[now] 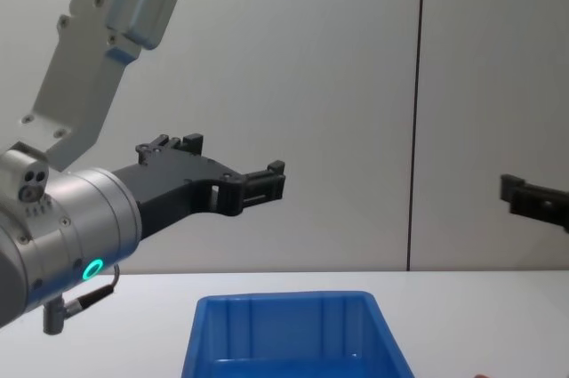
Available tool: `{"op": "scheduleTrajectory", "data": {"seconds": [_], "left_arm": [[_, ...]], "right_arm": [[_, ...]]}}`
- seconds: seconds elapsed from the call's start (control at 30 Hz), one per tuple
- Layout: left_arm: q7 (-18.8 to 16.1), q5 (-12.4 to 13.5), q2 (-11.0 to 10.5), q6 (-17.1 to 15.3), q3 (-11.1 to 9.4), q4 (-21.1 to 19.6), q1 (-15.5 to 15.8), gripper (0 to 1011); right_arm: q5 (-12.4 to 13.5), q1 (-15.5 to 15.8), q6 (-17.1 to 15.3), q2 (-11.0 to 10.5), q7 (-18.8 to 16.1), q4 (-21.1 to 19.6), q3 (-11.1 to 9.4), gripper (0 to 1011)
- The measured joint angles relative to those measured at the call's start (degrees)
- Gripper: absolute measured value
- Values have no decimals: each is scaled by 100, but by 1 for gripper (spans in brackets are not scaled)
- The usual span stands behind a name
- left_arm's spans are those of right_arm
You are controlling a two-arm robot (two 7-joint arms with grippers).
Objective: Pick up the two dolls from the table and place them into the box.
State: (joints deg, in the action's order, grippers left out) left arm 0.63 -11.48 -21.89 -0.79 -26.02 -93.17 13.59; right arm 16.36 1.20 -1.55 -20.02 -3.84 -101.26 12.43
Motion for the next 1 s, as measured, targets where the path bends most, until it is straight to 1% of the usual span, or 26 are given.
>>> {"op": "scheduleTrajectory", "data": {"seconds": [0.2, 0.27, 0.3, 0.33, 0.47, 0.6, 0.67, 0.8, 0.9, 1.0], "left_arm": [[0, 0, 0, 0, 0, 0, 0, 1001], [0, 0, 0, 0, 0, 0, 0, 1001], [0, 0, 0, 0, 0, 0, 0, 1001], [0, 0, 0, 0, 0, 0, 0, 1001], [0, 0, 0, 0, 0, 0, 0, 1001], [0, 0, 0, 0, 0, 0, 0, 1001], [0, 0, 0, 0, 0, 0, 0, 1001], [0, 0, 0, 0, 0, 0, 0, 1001], [0, 0, 0, 0, 0, 0, 0, 1001], [0, 0, 0, 0, 0, 0, 0, 1001]], "right_arm": [[-5, 203, 69, -242, 102, -29, -156, 1001], [-4, 315, 74, -346, 168, -41, -224, 1001], [-3, 410, 74, -433, 211, -50, -277, 1001], [-3, 410, 74, -433, 211, -50, -277, 1001], [-16, 671, 28, -662, 310, -53, -417, 1001], [-91, 814, -34, -800, 333, 2, -490, 1001], [-153, 855, -71, -853, 324, 59, -517, 1001], [-242, 853, -121, -882, 263, 164, -526, 1001], [-373, 766, -188, -868, 141, 327, -507, 1001], [-446, 686, -234, -828, 66, 445, -472, 1001]]}}
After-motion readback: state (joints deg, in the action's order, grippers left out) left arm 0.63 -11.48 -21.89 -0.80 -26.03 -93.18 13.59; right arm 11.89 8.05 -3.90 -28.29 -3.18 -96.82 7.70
